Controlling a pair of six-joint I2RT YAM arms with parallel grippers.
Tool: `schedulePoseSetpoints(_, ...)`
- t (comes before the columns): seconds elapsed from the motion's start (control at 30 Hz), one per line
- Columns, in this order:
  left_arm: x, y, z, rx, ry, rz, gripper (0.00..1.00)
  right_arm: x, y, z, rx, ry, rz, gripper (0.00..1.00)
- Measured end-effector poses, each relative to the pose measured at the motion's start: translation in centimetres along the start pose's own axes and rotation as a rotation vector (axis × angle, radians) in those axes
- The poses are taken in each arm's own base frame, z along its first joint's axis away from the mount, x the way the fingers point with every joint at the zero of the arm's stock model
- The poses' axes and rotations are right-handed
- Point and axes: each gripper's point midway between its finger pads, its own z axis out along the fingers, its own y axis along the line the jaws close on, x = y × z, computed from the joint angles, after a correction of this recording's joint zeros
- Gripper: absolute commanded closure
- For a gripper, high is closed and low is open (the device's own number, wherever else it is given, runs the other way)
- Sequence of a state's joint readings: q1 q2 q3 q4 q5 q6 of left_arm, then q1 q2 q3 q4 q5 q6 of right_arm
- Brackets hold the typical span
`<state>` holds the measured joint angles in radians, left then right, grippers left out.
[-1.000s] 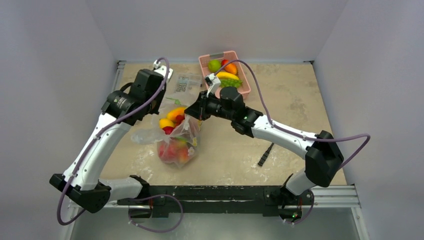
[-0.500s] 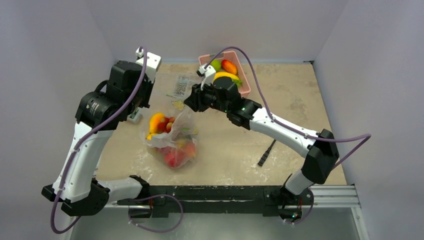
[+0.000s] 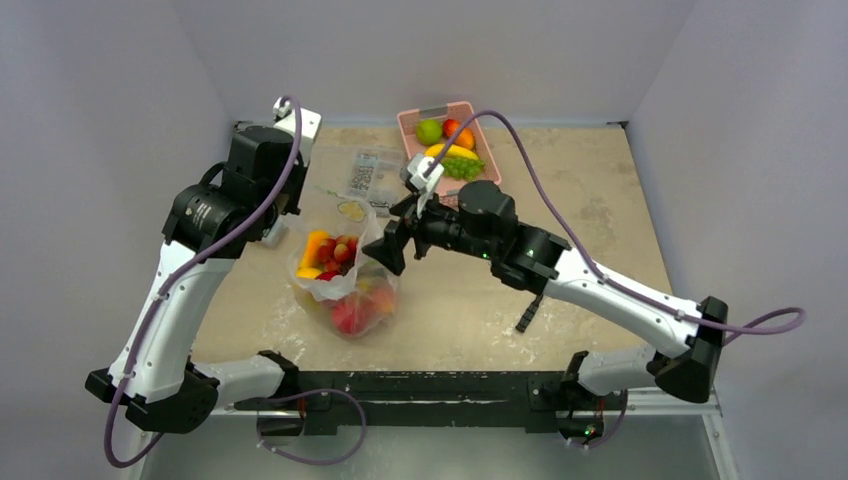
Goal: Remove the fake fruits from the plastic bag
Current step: Adjust the plastic bag at the center of the board.
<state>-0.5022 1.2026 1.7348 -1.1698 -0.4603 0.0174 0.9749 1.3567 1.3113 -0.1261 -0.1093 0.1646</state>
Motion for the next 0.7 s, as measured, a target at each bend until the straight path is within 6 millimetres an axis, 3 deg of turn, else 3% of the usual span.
schedulePoseSetpoints(0.17, 0.1, 0.5, 0.0, -0.011, 0.0, -0.013, 1.0, -1.9, 7.5, -2.6, -0.234, -0.107, -0.11, 0.01)
schedulePoseSetpoints(0.33, 0.1, 0.5, 0.1, -0.01, 0.001, -0.021, 1.0, 1.0, 12.4, -1.9, -0.411, -0.075, -0.214, 0.01)
schedulePoseSetpoints(0.47, 0.3, 0.3, 0.3, -0.008, 0.007, -0.036, 1.0, 4.3, 14.2, -0.1, -0.476, -0.011, -0.279, 0.02)
schedulePoseSetpoints(0.57, 0.1, 0.2, 0.4, -0.001, -0.006, -0.048, 1.0, 6.5, 14.5, 1.8, -0.458, 0.033, -0.305, 0.3)
schedulePoseSetpoints(0.6, 0.1, 0.2, 0.4, 0.0, -0.008, -0.049, 1.0, 7.2, 14.4, 2.4, -0.445, 0.048, -0.314, 0.45)
schedulePoseSetpoints(0.63, 0.1, 0.1, 0.4, 0.002, -0.01, -0.049, 1.0, 7.7, 14.3, 2.8, -0.435, 0.058, -0.322, 0.68)
schedulePoseSetpoints(0.7, 0.1, 0.2, 0.3, 0.003, -0.015, -0.052, 1.0, 8.6, 14.2, 3.5, -0.408, 0.078, -0.341, 0.94)
